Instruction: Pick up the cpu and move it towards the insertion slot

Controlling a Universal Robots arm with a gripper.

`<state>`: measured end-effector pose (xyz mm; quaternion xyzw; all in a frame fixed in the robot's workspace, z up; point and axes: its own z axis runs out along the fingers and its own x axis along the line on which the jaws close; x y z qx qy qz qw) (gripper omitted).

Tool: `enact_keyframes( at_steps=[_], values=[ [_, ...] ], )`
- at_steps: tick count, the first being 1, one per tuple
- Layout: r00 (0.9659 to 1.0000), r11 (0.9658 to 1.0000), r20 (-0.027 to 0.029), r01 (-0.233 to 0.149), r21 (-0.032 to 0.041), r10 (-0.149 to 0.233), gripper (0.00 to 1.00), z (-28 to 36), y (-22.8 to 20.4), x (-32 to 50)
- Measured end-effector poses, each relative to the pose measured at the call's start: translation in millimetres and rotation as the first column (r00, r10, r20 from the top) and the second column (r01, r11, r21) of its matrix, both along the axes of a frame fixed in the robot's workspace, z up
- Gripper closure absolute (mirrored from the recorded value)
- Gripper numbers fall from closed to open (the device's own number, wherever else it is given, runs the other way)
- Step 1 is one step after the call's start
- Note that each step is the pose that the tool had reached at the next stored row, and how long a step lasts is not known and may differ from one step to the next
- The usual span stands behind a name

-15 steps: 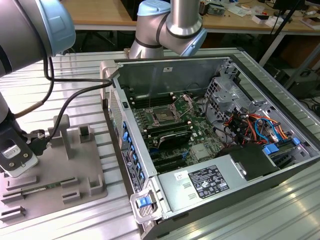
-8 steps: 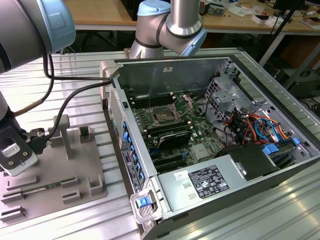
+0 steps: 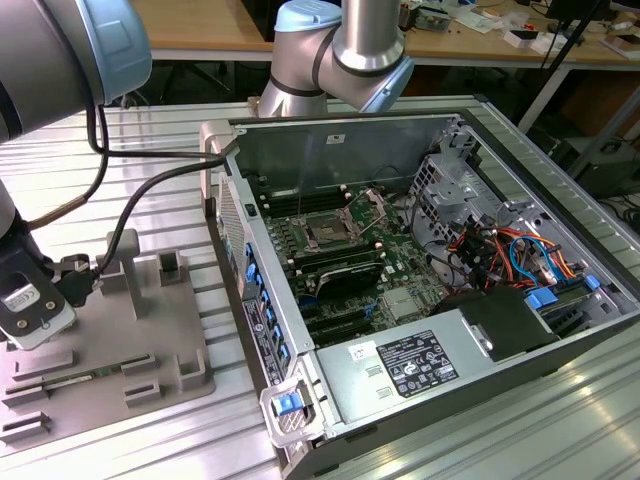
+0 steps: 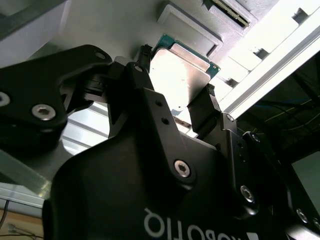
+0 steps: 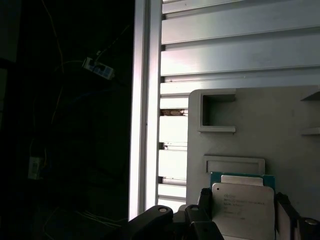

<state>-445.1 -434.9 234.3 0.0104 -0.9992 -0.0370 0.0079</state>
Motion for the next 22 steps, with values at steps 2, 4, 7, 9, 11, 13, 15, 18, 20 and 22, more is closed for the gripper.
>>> enact_keyframes(
  at_steps=[2,4,7,9,11,13,15,18,20,22],
  values=[
    [1.0,1.0,-0.0001,0.0,-0.0001,0.0,0.45,0.6,0.0,0.1],
    [1.0,1.0,-0.0001,0.0,0.0,0.0,0.45,1.3,0.0,0.2],
    [1.0,1.0,-0.0001,0.0,0.0,0.0,0.45,2.1,0.0,0.3],
    [1.0,1.0,-0.0001,0.0,0.0,0.0,0.45,2.8,0.0,0.4],
    [1.0,1.0,-0.0001,0.0,0.0,0.0,0.45,3.3,0.0,0.5],
    [1.0,1.0,0.0,0.0,-0.0001,0.0,0.45,3.8,0.0,0.5],
    [1.0,1.0,-0.0001,0.0,0.0,0.0,0.45,4.3,0.0,0.6],
    [1.0,1.0,-0.0001,0.0,0.0,0.0,0.45,4.9,0.0,0.6],
    [1.0,1.0,-0.0001,0.0,0.0,0.0,0.45,5.0,0.0,0.6],
    [1.0,1.0,-0.0001,0.0,0.0,0.0,0.45,5.0,0.0,0.7]
  ],
)
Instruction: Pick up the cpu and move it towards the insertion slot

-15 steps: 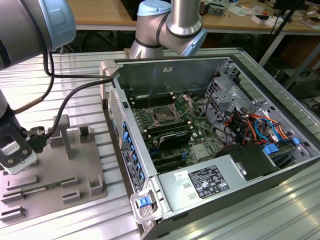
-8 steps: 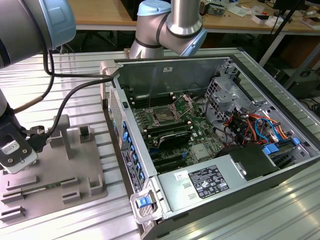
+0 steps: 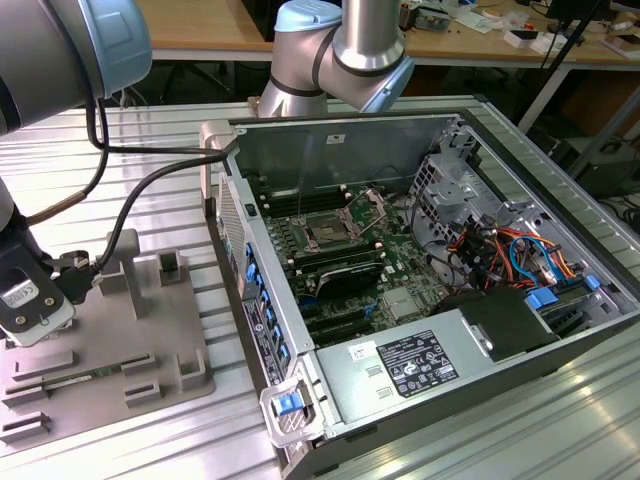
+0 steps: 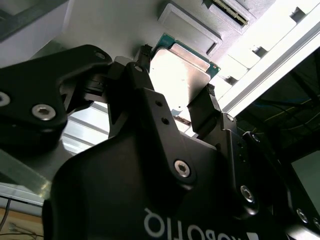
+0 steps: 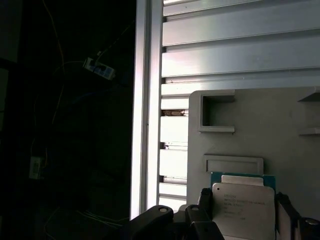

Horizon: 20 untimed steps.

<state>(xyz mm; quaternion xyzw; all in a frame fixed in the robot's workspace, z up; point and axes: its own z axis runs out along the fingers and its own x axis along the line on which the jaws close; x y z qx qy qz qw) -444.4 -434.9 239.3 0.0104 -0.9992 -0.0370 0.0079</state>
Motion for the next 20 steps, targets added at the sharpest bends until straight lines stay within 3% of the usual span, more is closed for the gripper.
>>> enact_keyframes(
  at_steps=[8,20],
  values=[
    [1.0,1.0,-0.0002,0.0,-0.0001,0.0,0.45,0.7,0.0,0.0],
    [1.0,1.0,0.0,0.0,0.0,0.0,0.45,8.0,0.0,0.3]
  ],
)
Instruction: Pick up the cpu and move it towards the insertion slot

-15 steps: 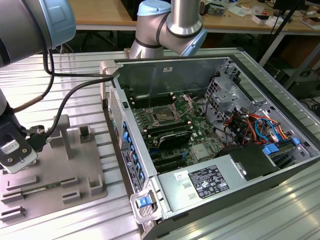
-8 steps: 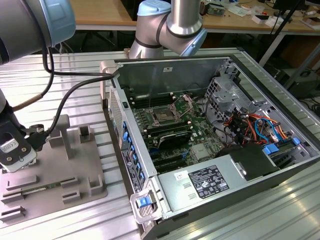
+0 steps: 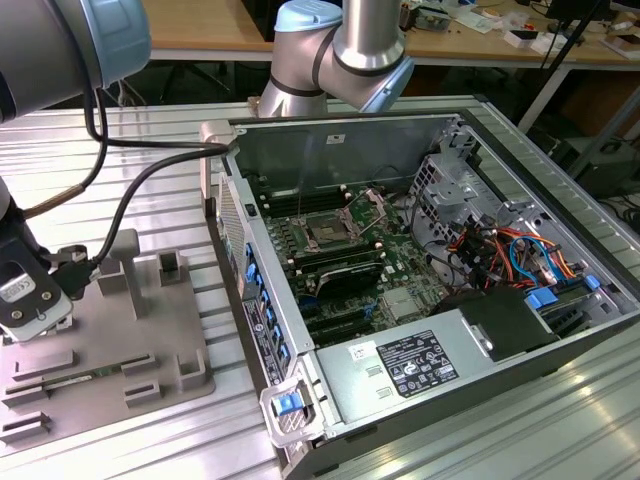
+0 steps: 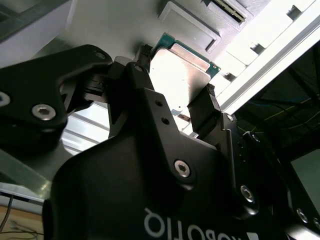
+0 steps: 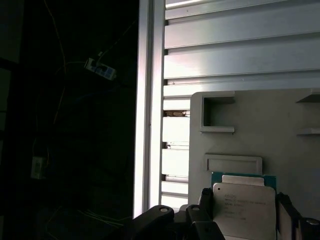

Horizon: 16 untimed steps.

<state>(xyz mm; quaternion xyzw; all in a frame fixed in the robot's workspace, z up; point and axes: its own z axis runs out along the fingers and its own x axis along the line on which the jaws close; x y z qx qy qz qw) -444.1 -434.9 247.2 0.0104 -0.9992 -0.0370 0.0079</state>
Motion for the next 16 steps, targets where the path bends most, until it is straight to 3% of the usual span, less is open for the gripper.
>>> enact_keyframes(
  at_steps=[16],
  values=[
    [1.0,1.0,-0.0001,0.0,0.0,0.0,0.45,7.0,0.0,0.3]
  ],
)
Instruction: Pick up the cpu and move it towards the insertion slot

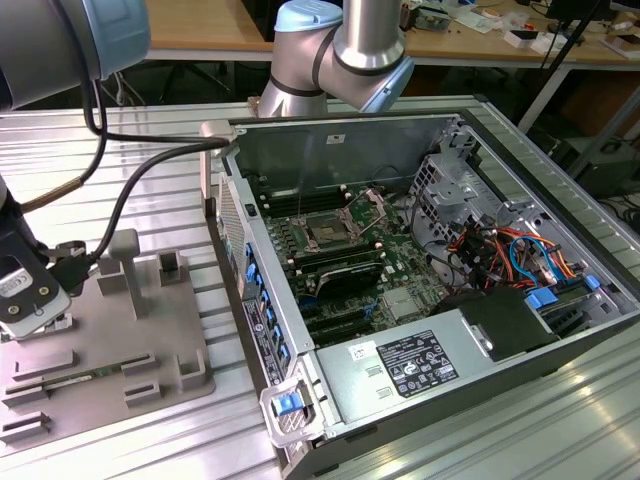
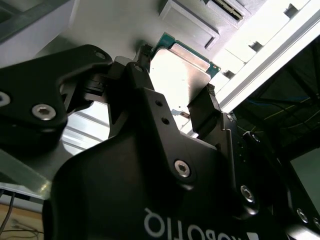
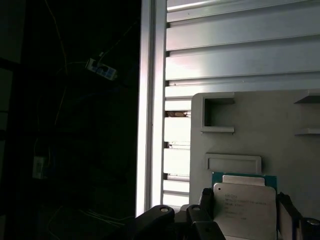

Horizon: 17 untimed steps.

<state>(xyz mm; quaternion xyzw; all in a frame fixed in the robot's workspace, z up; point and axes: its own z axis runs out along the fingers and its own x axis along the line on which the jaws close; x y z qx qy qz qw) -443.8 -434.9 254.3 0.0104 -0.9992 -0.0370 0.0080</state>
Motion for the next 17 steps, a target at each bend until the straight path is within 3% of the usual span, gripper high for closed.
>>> enact_keyframes(
  at_steps=[12,17],
  values=[
    [1.0,1.0,0.0001,0.0,0.0,0.0,0.45,2.1,0.0,0.3],
    [1.0,1.0,0.0,0.0,-0.0001,0.0,0.45,6.9,0.0,0.4]
  ],
)
